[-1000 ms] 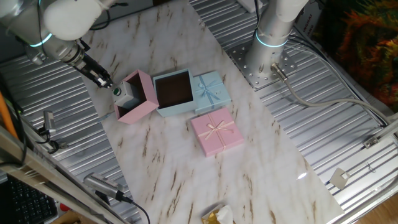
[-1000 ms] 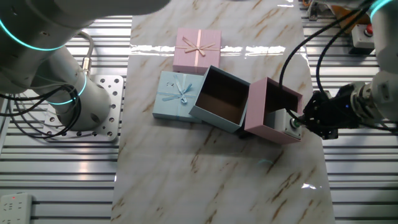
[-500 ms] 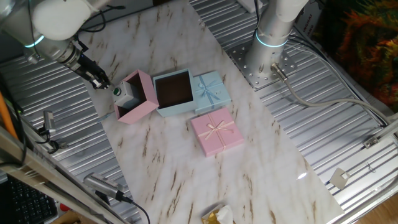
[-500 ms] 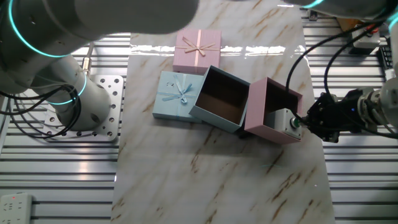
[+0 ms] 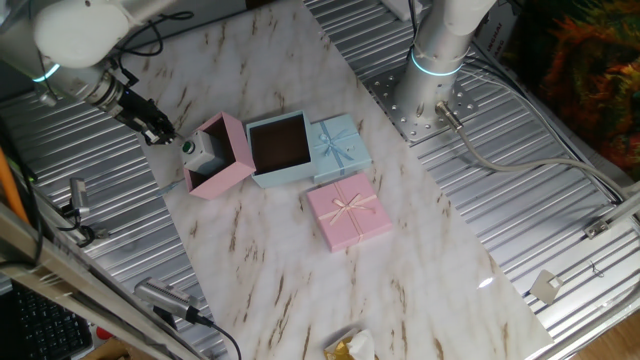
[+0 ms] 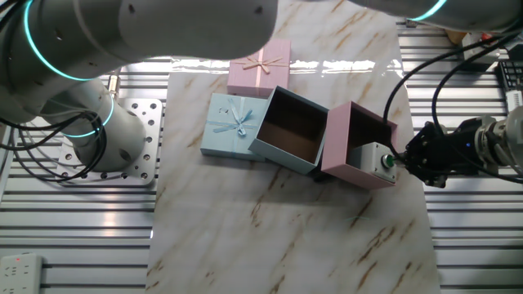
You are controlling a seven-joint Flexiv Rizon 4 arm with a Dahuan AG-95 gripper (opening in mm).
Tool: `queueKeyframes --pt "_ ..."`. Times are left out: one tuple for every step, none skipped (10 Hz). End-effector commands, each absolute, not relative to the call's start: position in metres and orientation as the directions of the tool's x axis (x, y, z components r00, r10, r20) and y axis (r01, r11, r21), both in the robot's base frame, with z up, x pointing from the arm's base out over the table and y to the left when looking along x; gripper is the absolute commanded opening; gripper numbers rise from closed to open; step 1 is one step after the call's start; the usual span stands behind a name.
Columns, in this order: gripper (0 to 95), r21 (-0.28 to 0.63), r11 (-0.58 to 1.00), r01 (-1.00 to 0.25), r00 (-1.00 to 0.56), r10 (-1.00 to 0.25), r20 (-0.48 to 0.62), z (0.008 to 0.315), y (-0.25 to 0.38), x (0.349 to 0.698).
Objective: Move an object from one box to another
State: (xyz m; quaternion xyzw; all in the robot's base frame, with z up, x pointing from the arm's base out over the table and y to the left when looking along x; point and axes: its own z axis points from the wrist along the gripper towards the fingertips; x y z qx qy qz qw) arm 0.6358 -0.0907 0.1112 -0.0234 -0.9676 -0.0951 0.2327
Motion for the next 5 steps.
queueKeyframes --pt "0.0 0.173 0.981 0.091 -0.885 0.0 0.465 0.1115 -0.0906 0.6358" --pt "0.0 0.172 0.981 0.092 -0.884 0.001 0.467 0.1115 -0.0906 0.6358" --pt "0.0 0.171 0.981 0.092 -0.884 0.001 0.468 0.1115 -0.0905 0.6358" --pt "0.0 0.169 0.981 0.094 -0.884 0.004 0.468 0.1115 -0.0905 0.6358" --pt "0.0 0.17 0.98 0.102 -0.882 0.011 0.471 0.1115 -0.0904 0.6359"
